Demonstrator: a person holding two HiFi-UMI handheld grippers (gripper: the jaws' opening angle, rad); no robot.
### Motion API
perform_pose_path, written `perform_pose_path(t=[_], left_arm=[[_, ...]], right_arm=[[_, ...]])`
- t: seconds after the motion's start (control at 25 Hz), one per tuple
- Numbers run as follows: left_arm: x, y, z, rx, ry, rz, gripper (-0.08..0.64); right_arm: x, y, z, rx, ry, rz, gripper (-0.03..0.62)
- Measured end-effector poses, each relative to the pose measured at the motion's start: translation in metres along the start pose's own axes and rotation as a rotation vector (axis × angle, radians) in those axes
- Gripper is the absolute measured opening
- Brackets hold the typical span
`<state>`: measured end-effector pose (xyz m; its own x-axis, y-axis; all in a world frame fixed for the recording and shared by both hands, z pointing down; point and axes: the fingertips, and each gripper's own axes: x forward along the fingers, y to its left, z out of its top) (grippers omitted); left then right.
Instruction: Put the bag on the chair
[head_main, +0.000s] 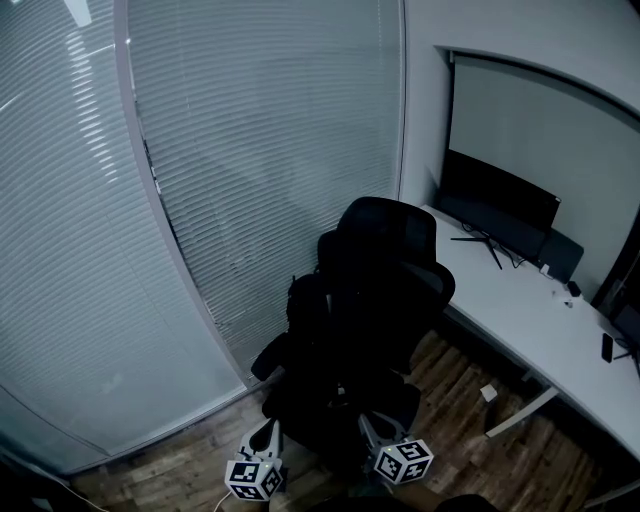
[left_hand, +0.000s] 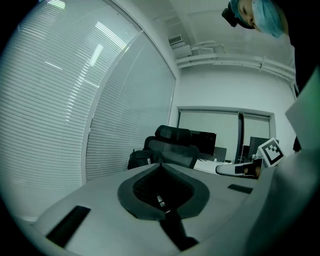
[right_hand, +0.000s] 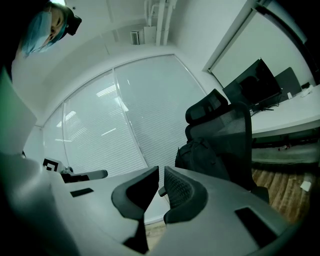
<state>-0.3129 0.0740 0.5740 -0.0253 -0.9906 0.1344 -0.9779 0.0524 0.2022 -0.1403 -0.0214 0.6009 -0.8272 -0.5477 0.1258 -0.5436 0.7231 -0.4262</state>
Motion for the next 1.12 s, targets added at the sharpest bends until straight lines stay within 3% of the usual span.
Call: perform_pose_path(t=[0.36, 0.76, 1.12], left_arm=[[-0.034, -0.002, -0.005, -0.032, -0.047, 0.049, 0.020], [-0.038, -0.018, 0.011, -0.094, -0.093, 0.025, 0.018], [-0.037, -0.011, 0.011, -0.090, -0.090, 0.041, 0.018]], right_arm=[[0.000, 0.007, -0.005, -0.015, 0.011, 0.028, 0.060], [-0.003, 0.002, -0.008, -0.034, 0.027, 0.020, 0.054], [-0.001, -0.001, 0.002, -0.049, 0.022, 0.013, 0.051]])
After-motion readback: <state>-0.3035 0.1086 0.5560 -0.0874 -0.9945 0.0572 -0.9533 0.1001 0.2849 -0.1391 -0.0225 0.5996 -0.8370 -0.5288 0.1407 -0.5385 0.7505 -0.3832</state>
